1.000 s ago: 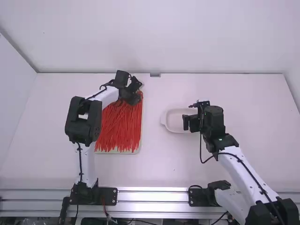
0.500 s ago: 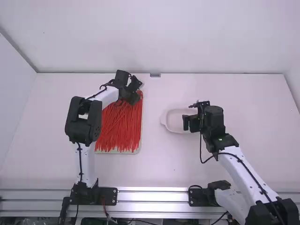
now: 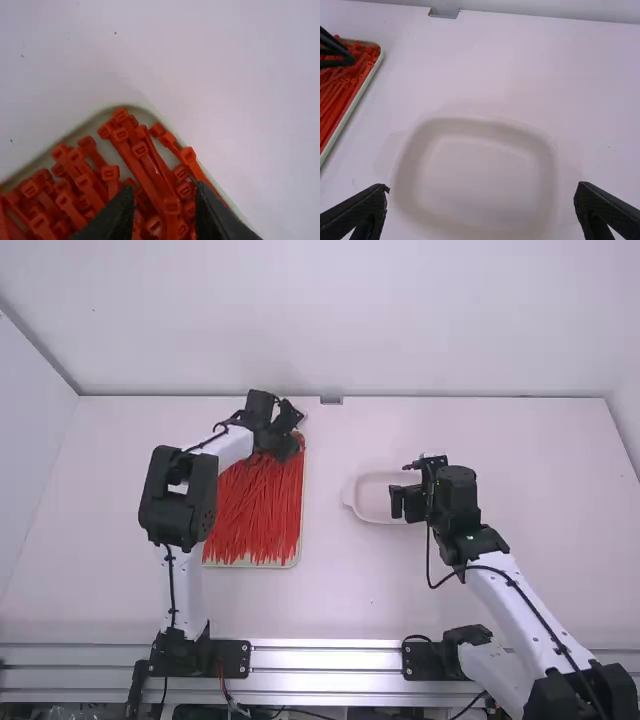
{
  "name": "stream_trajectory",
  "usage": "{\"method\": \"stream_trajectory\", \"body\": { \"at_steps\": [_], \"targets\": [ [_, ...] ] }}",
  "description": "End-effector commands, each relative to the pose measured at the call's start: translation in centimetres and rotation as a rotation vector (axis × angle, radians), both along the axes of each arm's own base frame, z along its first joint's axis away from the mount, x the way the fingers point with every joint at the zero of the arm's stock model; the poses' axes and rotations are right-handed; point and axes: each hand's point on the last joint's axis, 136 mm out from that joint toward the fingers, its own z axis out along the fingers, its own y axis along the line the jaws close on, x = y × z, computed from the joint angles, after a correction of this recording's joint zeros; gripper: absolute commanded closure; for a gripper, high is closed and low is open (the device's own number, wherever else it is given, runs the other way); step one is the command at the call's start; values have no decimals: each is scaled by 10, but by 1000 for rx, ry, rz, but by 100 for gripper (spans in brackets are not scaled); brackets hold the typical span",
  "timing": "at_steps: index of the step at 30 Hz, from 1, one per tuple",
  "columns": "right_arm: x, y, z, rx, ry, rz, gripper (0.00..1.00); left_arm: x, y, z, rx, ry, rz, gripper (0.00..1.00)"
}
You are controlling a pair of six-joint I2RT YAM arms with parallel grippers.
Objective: Fasten the cable tie
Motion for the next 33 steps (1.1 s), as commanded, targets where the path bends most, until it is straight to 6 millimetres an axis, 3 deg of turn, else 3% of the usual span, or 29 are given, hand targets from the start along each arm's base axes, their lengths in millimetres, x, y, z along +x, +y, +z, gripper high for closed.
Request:
{"method": "stream_trajectory", "body": {
  "at_steps": [1,33],
  "targets": [
    [7,2,14,7,-29,2,0,-9,0,-19,-7,53,11,68],
    [7,2,14,7,-28,2,0,-12,0,-30,-4,75,10,70]
  ]
}}
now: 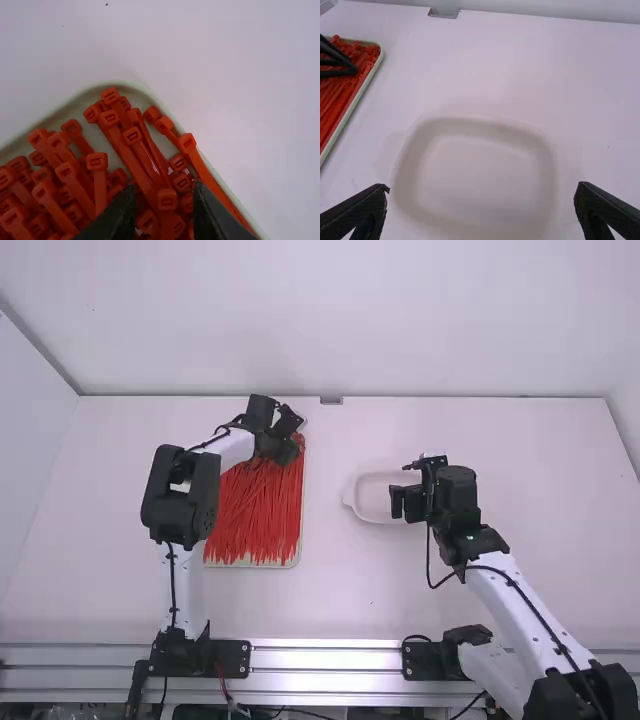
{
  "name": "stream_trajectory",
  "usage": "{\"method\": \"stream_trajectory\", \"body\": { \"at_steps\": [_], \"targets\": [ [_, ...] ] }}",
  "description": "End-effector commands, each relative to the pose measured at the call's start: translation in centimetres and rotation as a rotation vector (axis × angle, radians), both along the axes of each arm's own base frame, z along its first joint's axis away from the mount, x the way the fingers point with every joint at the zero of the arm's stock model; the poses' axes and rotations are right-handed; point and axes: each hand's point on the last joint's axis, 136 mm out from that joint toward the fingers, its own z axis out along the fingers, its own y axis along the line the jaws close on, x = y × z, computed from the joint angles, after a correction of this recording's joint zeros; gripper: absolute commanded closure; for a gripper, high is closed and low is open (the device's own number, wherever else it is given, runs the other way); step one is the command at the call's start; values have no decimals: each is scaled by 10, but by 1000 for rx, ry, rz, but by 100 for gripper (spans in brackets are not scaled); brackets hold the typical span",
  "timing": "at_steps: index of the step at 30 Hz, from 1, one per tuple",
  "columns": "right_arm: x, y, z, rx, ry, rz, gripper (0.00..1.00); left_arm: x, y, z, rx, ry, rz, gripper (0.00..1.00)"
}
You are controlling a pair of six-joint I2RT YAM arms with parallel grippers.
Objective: Fasten the cable tie
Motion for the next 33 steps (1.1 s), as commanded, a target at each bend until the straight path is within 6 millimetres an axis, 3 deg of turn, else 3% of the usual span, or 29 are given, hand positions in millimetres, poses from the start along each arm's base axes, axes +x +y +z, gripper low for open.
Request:
{"method": "stream_trajectory", "body": {
  "at_steps": [1,33],
  "targets": [
    [7,2,14,4,-29,-1,0,-7,-1,-15,-3,41,-1,71],
    [6,2,12,5,-22,2,0,-8,2,-16,-2,47,4,93]
  ]
}}
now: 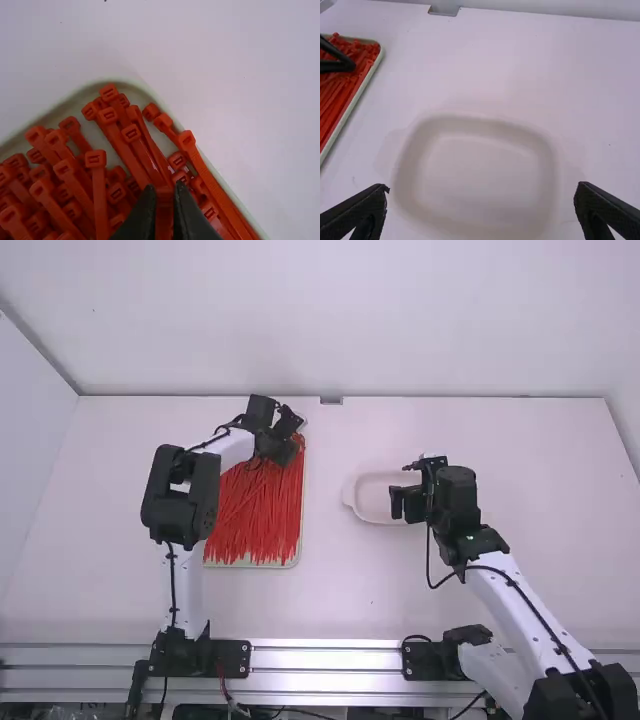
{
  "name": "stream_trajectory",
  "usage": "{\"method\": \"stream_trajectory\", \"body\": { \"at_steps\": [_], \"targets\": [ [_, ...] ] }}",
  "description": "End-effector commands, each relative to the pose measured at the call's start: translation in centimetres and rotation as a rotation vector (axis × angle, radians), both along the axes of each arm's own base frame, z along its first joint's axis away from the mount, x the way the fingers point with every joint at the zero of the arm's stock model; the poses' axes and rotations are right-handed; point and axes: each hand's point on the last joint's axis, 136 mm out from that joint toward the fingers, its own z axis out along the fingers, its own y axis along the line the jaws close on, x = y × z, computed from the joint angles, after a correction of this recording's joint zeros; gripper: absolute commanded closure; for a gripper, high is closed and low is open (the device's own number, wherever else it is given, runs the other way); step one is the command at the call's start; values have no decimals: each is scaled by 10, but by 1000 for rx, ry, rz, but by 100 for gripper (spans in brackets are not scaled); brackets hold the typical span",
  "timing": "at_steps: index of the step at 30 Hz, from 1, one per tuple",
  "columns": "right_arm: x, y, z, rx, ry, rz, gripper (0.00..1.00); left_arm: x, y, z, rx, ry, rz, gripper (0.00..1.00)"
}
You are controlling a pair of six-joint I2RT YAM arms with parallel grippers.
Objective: Fasten the cable tie
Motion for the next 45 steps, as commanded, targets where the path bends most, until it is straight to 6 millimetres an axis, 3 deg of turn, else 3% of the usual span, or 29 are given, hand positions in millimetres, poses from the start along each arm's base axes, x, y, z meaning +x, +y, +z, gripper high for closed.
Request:
{"method": "stream_trajectory", "body": {
  "at_steps": [1,15,23,29,31,33,36,38,40,41,45],
  "targets": [
    [7,2,14,7,-28,2,0,-6,2,-15,-4,40,6,94],
    [7,2,14,9,-27,-1,0,4,9,-9,-22,32,86,98],
    [7,2,14,9,-27,0,0,15,4,20,-27,17,82,98],
    [7,2,14,10,-27,0,0,26,6,65,-30,-13,88,98],
    [7,2,14,9,-28,0,0,30,10,90,-35,-26,96,98],
    [7,2,14,9,-28,0,0,31,10,100,-36,-31,96,98],
    [7,2,14,8,-28,0,0,32,9,141,-54,-69,110,98],
    [7,2,14,7,-29,1,0,35,11,157,-63,-97,118,98],
    [8,2,14,10,-31,-1,0,35,12,189,-94,-147,140,98],
    [8,2,14,10,-31,-1,0,35,12,191,-95,-150,140,98],
    [7,2,13,6,-25,2,0,23,14,243,-129,-229,161,98]
  ]
}}
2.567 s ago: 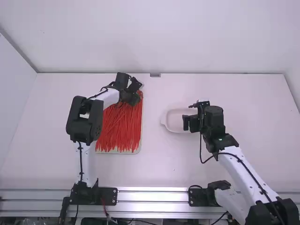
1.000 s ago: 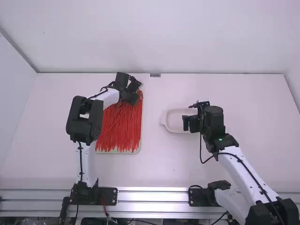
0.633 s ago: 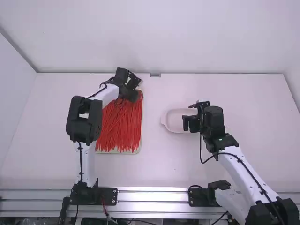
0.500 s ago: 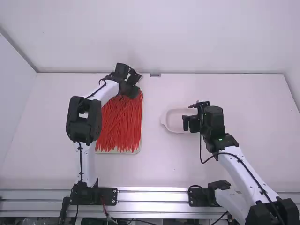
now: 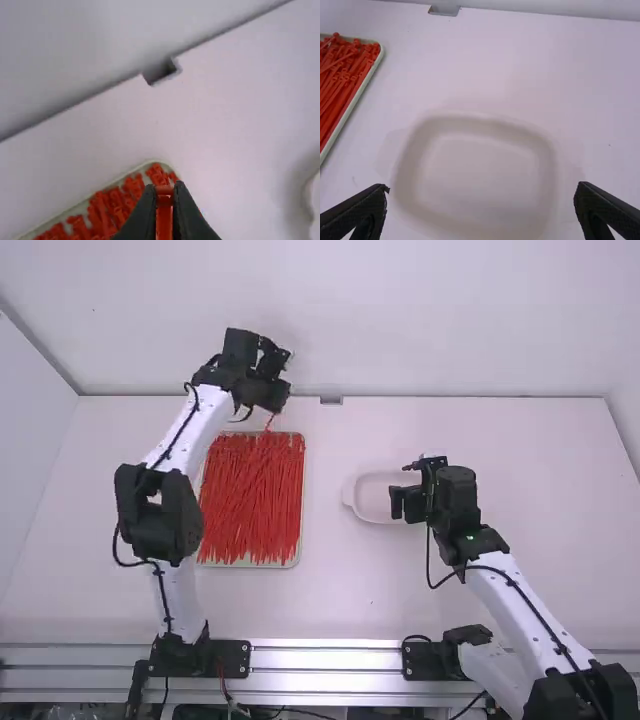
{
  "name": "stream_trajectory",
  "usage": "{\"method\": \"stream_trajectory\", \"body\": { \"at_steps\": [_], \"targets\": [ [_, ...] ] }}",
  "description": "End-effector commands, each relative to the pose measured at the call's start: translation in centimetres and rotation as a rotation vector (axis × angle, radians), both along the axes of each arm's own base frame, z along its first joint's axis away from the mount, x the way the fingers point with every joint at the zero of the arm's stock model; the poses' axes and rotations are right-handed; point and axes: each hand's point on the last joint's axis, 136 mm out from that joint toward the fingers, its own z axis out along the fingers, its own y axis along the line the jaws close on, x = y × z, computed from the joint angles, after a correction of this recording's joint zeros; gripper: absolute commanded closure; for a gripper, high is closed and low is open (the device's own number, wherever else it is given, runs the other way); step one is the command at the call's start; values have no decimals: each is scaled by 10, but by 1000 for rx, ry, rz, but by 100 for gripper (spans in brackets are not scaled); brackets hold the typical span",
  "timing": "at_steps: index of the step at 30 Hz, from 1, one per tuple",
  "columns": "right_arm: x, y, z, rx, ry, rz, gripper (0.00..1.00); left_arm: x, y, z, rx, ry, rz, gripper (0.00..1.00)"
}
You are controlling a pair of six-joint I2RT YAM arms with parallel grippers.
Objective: Fasten the cable tie
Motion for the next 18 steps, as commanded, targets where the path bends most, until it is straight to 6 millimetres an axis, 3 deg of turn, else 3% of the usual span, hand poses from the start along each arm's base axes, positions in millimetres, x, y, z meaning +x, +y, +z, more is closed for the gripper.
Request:
{"method": "stream_trajectory", "body": {
  "at_steps": [1,11,18],
  "targets": [
    [7,2,13,5,-25,3,0,-10,4,65,-40,-105,24,98],
    [7,2,13,8,-27,1,0,-59,23,148,-52,-213,49,98],
    [8,4,15,20,-31,3,0,-90,38,183,-50,-261,70,98]
  ]
}}
